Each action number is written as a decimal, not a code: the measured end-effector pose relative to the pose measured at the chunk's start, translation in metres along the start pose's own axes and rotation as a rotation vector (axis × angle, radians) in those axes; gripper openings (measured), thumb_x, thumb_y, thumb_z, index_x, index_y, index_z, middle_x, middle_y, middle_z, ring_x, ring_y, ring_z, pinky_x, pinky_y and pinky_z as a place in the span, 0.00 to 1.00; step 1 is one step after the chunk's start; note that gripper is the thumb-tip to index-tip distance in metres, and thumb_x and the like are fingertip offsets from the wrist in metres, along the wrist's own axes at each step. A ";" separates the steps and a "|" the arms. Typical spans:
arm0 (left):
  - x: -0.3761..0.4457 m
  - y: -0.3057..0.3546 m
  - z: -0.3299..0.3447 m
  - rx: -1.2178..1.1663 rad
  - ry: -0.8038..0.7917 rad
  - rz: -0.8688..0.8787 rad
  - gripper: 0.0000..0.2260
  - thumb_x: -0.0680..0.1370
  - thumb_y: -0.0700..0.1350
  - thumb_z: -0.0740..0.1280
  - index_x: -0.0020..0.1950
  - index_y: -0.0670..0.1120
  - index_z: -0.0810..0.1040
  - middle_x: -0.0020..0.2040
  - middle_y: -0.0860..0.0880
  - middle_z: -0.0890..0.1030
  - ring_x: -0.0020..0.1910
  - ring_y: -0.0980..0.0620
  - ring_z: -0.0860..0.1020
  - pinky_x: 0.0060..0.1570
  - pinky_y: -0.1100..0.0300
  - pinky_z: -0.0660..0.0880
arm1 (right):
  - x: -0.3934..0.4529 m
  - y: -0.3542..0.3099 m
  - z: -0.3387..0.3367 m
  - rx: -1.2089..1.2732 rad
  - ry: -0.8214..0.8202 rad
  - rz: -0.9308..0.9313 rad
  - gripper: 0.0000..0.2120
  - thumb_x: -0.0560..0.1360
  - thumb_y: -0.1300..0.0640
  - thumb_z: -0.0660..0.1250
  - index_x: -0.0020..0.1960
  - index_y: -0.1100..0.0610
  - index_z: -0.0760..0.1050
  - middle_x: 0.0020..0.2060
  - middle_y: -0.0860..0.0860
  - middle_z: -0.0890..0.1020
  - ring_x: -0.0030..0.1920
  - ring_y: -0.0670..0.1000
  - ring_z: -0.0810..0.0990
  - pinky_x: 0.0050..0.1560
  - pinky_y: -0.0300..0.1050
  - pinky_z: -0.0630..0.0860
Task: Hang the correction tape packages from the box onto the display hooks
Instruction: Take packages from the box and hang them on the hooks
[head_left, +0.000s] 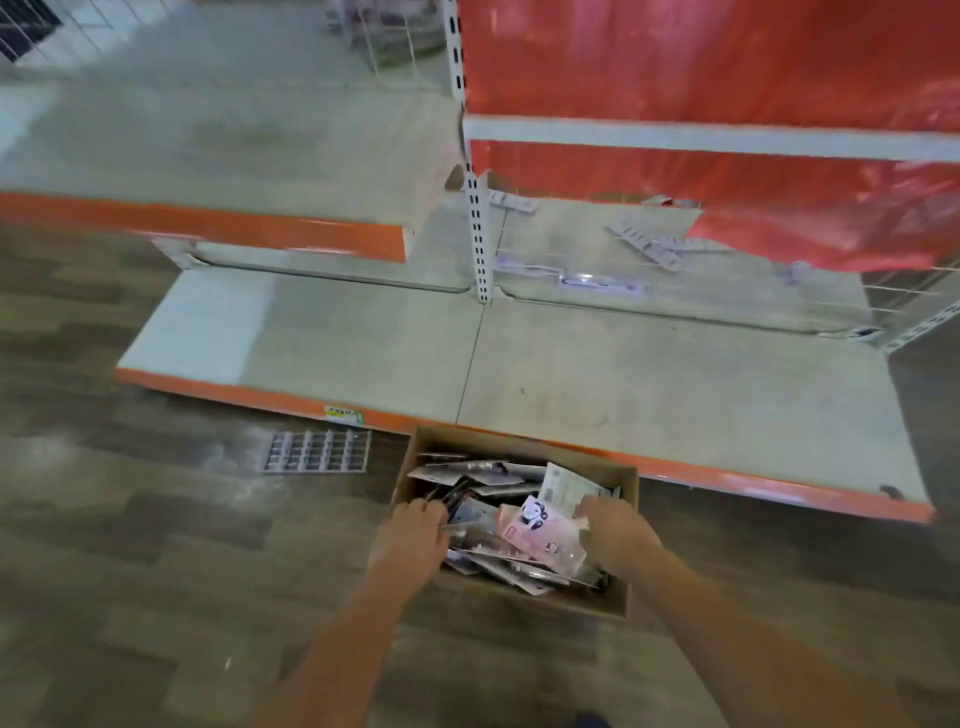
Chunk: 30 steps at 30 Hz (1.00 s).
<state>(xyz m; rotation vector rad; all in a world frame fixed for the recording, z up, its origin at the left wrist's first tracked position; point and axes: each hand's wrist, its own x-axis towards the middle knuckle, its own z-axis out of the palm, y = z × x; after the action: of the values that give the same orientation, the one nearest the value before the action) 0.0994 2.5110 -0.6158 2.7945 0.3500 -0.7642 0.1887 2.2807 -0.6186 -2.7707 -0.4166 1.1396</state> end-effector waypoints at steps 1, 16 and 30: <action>0.016 -0.006 0.013 -0.010 0.004 0.005 0.12 0.81 0.48 0.57 0.63 0.49 0.70 0.62 0.49 0.73 0.61 0.49 0.71 0.58 0.56 0.70 | 0.017 0.004 0.010 0.012 -0.002 0.006 0.17 0.79 0.59 0.57 0.67 0.55 0.67 0.65 0.55 0.73 0.63 0.55 0.73 0.61 0.48 0.73; 0.175 -0.083 0.124 0.191 0.214 0.231 0.17 0.78 0.45 0.63 0.66 0.56 0.74 0.65 0.56 0.75 0.65 0.54 0.70 0.64 0.56 0.70 | 0.163 0.036 0.131 0.079 0.097 -0.204 0.19 0.75 0.55 0.64 0.65 0.54 0.70 0.61 0.52 0.76 0.60 0.52 0.74 0.61 0.44 0.72; 0.162 -0.057 0.076 0.102 0.220 0.325 0.07 0.79 0.50 0.63 0.47 0.63 0.75 0.46 0.62 0.78 0.50 0.62 0.76 0.45 0.73 0.69 | 0.157 0.043 0.144 0.396 0.275 -0.331 0.06 0.76 0.53 0.66 0.50 0.56 0.76 0.44 0.51 0.80 0.46 0.51 0.77 0.49 0.44 0.71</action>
<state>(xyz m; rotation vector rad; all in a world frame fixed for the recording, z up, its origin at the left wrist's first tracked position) 0.1833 2.5710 -0.7730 2.9301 -0.1129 -0.4136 0.2033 2.2863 -0.8358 -2.3531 -0.5260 0.6685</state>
